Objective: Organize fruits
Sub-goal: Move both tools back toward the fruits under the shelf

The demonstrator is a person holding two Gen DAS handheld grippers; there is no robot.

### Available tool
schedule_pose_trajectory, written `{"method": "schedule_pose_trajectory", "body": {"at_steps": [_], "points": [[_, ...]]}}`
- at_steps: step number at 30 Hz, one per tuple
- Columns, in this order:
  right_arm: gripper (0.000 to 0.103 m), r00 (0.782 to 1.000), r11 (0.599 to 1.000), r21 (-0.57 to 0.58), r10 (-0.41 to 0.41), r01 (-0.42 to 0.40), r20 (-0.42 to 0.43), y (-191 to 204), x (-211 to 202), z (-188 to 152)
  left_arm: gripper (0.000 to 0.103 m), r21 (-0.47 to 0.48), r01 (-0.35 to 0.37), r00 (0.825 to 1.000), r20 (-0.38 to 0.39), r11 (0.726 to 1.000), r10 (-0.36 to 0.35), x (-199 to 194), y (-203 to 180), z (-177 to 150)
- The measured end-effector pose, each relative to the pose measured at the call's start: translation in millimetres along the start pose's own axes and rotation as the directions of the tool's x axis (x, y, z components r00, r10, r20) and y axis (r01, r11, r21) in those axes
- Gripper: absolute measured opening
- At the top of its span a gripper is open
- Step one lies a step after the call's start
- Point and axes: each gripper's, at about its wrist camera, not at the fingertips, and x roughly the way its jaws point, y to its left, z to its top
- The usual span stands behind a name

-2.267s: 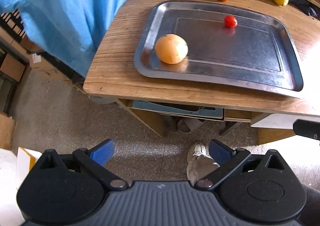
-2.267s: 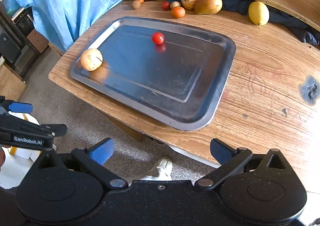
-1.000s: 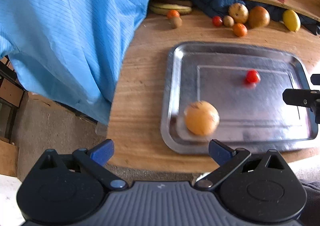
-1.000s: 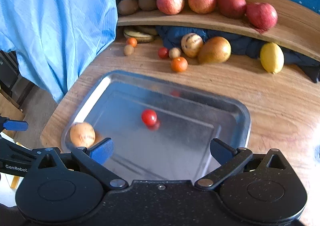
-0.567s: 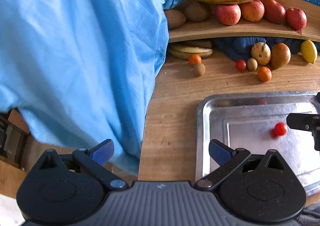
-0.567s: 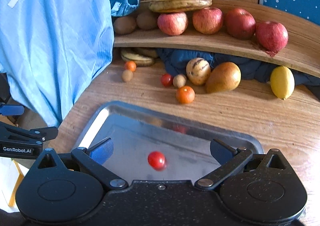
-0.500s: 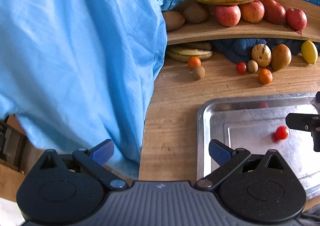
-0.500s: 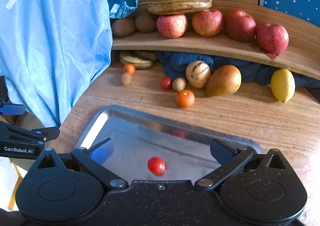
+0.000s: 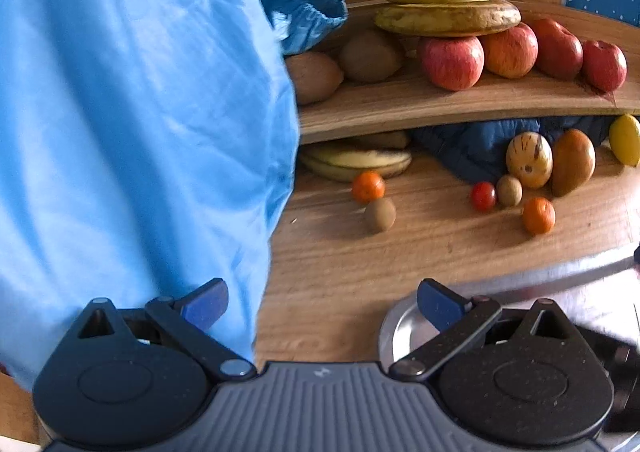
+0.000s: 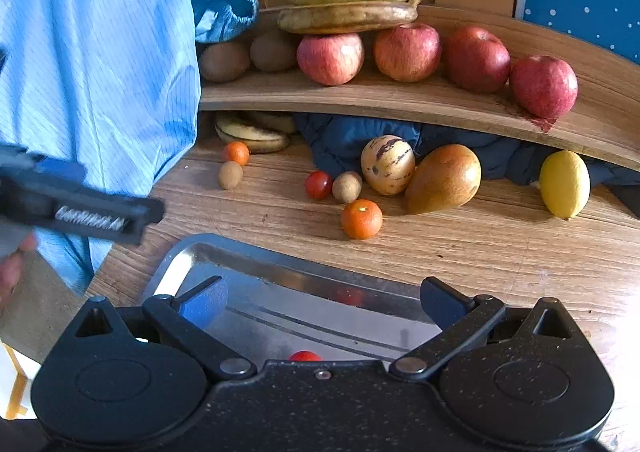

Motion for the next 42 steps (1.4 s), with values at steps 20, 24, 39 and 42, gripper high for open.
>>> {"method": "schedule_pose_trajectory", "body": {"at_steps": [20, 24, 39, 42], "points": [[0.1, 0.994, 0.996, 0.005, -0.095, 0.095, 0.059, 1, 31, 17, 0.102, -0.034, 0.136, 0.991, -0.011, 0.99, -0.137, 73, -3, 33], [0.096, 0.993, 0.994, 0.003, -0.109, 0.109, 0.054, -1, 39, 23, 0.102, -0.04, 0.166, 0.986, -0.022, 0.985, -0.167, 82, -2, 34], [0.079, 0.995, 0.993, 0.059, -0.103, 0.101, 0.015, -8, 64, 30, 0.097, -0.016, 0.247, 0.969, -0.001, 0.969, -0.247, 100, -6, 36], [0.074, 0.995, 0.994, 0.054, -0.1, 0.099, 0.009, -6, 66, 31, 0.091, -0.03, 0.269, 0.963, 0.001, 0.963, -0.269, 99, -1, 36]]}}
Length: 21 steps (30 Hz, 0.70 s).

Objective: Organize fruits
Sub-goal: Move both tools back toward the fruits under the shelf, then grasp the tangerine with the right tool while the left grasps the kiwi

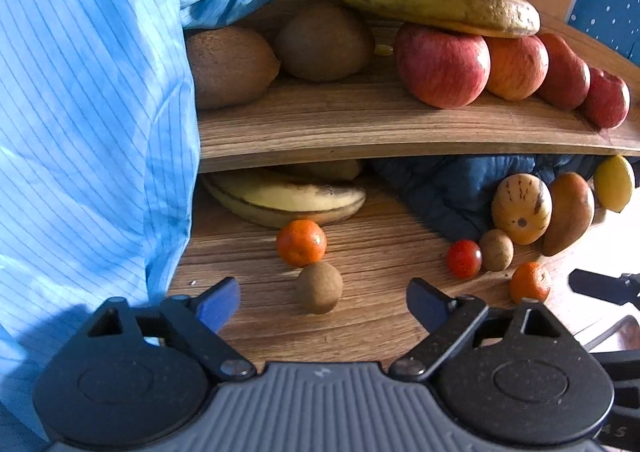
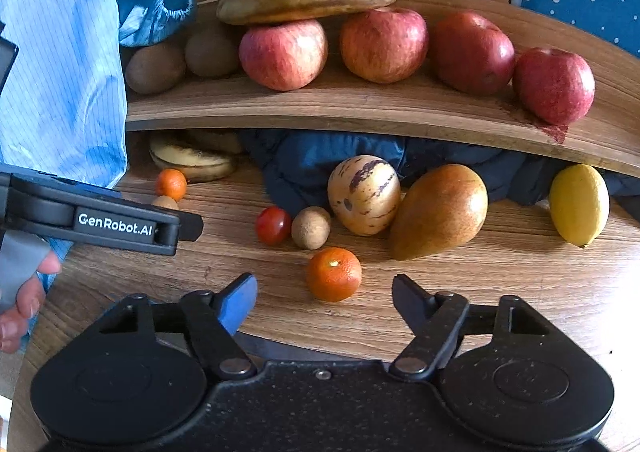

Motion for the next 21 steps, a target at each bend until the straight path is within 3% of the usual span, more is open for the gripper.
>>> {"method": "schedule_pose_trajectory", "body": {"at_steps": [8, 21], "points": [[0.067, 1.0, 1.0, -0.003, 0.002, -0.002, -0.018, 4, 6, 2, 0.079, -0.018, 0.049, 0.999, -0.014, 0.999, -0.049, 3, 3, -3], [0.044, 0.999, 1.0, -0.002, -0.023, 0.023, -0.031, 2, 16, 3, 0.058, -0.048, 0.059, 0.998, -0.021, 0.997, -0.06, 9, 1, -4]]}}
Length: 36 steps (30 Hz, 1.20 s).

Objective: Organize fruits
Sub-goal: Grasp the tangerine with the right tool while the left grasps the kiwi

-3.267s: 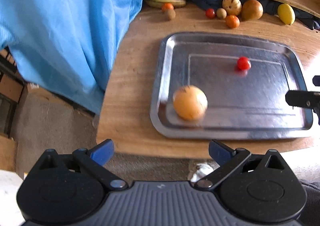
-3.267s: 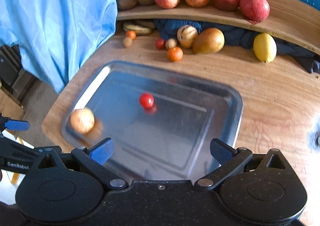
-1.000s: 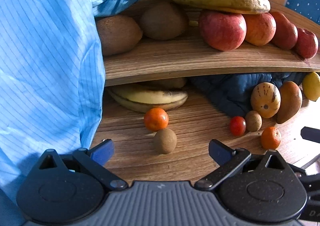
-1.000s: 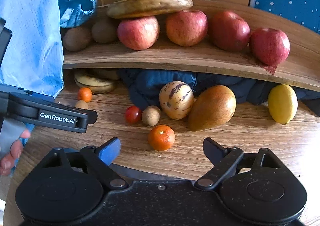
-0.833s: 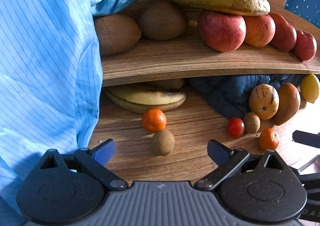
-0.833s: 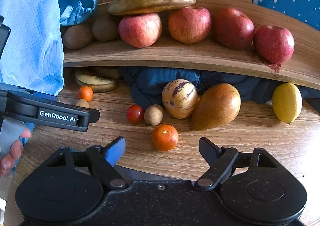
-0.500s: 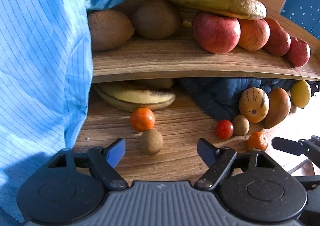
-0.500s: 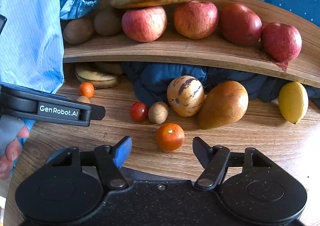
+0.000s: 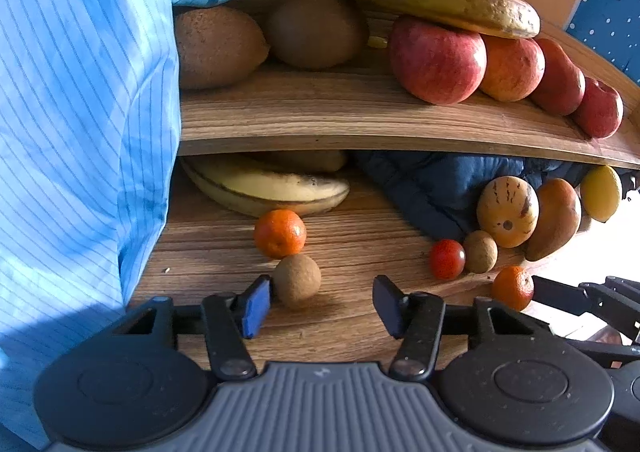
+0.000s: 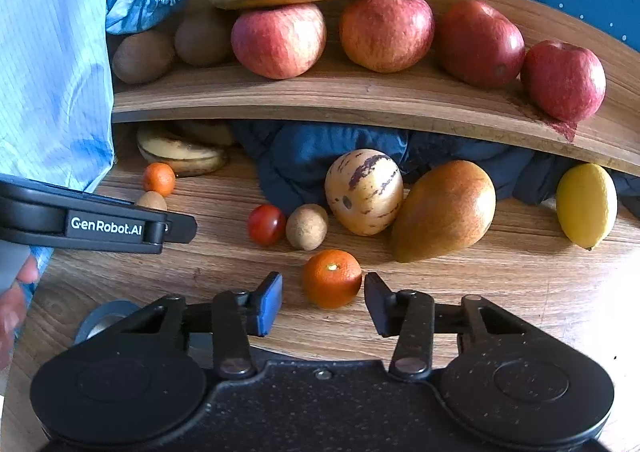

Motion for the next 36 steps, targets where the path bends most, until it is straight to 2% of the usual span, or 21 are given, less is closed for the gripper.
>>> {"method": "schedule_pose_trajectory", "body": {"at_steps": [5, 15, 18, 36], "points": [[0.04, 1.0, 1.0, 0.007, -0.006, 0.006, -0.002, -2, 2, 0, 0.048, -0.021, -0.004, 1.0, 0.005, 1.0, 0.004, -1, 5, 1], [0.04, 1.0, 1.0, 0.021, -0.006, 0.006, 0.005, -2, 5, 0, 0.037, -0.019, -0.011, 1.0, 0.008, 1.0, 0.011, -1, 9, 3], [0.036, 1.0, 1.0, 0.028, 0.0, -0.001, 0.011, -3, 4, -1, 0.029, -0.014, -0.015, 1.0, 0.01, 1.0, 0.016, 0, 9, 4], [0.034, 0.998, 1.0, 0.005, 0.021, -0.021, 0.057, -6, -16, -1, 0.029, 0.02, 0.046, 0.999, 0.015, 0.999, -0.046, -17, -10, -9]]}}
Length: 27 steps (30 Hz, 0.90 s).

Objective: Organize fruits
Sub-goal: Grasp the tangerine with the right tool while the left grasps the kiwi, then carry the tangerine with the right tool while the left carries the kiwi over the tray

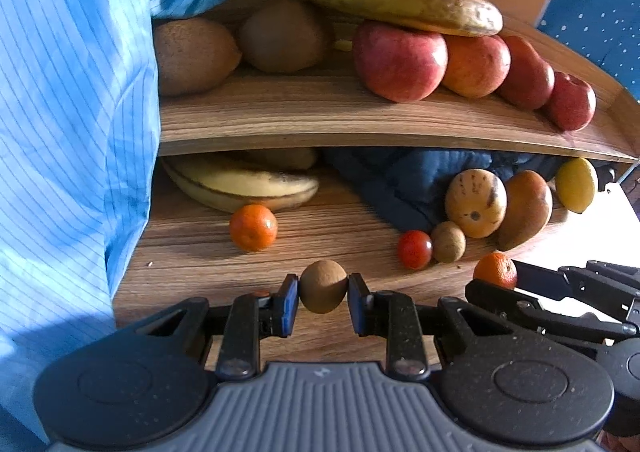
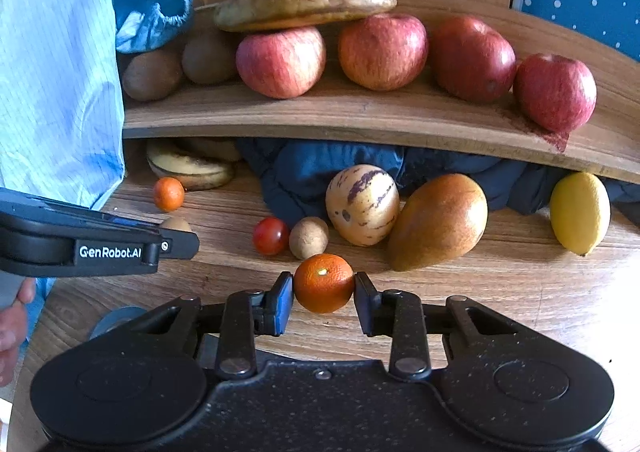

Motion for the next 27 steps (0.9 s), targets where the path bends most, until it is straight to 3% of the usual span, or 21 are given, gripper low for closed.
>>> {"method": "schedule_pose_trajectory", "body": {"at_steps": [13, 27], "points": [[0.034, 0.998, 0.999, -0.023, 0.029, -0.028, 0.053, 1, -39, -9, 0.029, 0.011, 0.022, 1.0, 0.016, 1.0, -0.023, -28, -21, -14], [0.034, 0.998, 0.999, -0.03, 0.022, -0.02, 0.063, -10, -83, -49, 0.029, 0.061, 0.062, 0.998, -0.015, 0.996, -0.061, -46, -58, -56]]}}
